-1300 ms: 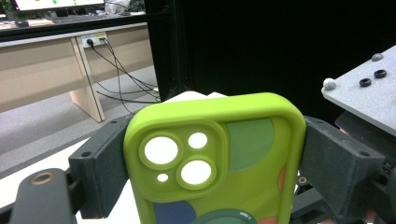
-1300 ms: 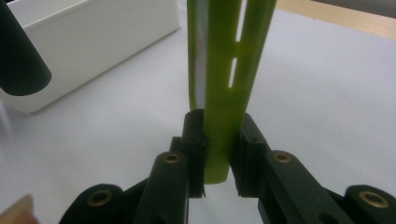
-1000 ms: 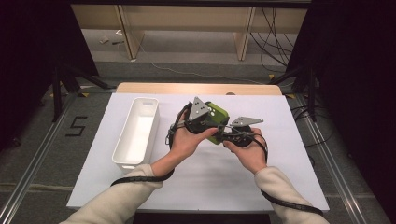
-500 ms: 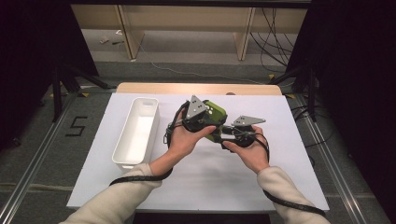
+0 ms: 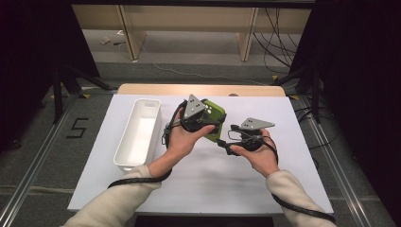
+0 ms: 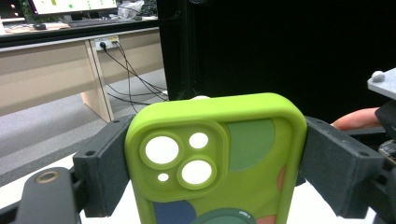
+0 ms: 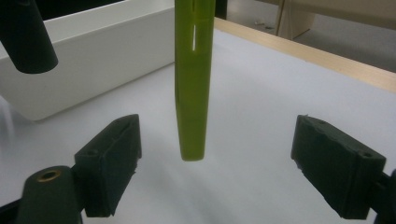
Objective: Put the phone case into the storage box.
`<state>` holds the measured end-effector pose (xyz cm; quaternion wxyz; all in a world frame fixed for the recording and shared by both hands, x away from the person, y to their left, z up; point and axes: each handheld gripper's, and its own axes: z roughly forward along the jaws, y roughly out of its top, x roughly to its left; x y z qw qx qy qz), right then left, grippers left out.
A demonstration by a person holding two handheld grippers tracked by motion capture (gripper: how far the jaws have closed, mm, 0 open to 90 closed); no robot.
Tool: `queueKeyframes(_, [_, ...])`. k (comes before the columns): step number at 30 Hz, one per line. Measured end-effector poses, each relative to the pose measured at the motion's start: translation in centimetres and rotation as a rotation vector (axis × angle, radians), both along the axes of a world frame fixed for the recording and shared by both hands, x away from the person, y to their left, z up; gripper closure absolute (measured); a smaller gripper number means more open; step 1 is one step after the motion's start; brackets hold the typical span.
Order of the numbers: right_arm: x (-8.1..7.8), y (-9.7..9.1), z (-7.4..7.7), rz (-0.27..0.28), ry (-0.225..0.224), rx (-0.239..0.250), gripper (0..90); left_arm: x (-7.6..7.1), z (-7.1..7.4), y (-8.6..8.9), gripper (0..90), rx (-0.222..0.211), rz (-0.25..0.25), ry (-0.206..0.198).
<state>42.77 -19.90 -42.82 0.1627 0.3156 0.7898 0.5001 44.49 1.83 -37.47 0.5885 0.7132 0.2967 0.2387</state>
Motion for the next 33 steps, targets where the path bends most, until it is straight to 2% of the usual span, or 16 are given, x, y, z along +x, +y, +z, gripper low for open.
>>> queueKeyframes(11, [-0.7,-1.2,0.2,-0.006,-0.029,0.031,15.9,-0.1,0.5,1.3,16.0,-0.004,0.019,-0.005])
queueKeyframes(20, [-1.5,-2.3,0.5,-0.005,-0.044,0.029,15.7,-0.1,0.6,2.4,16.0,0.0,0.04,-0.009])
queueKeyframes(22, [-1.7,-2.6,0.5,-0.008,-0.048,0.03,15.6,-0.3,0.6,2.5,16.0,-0.002,0.059,0.005])
queueKeyframes(33, [-2.4,-3.8,0.3,-0.023,-0.057,0.035,15.7,-0.2,0.8,3.1,16.1,-0.001,0.062,0.002])
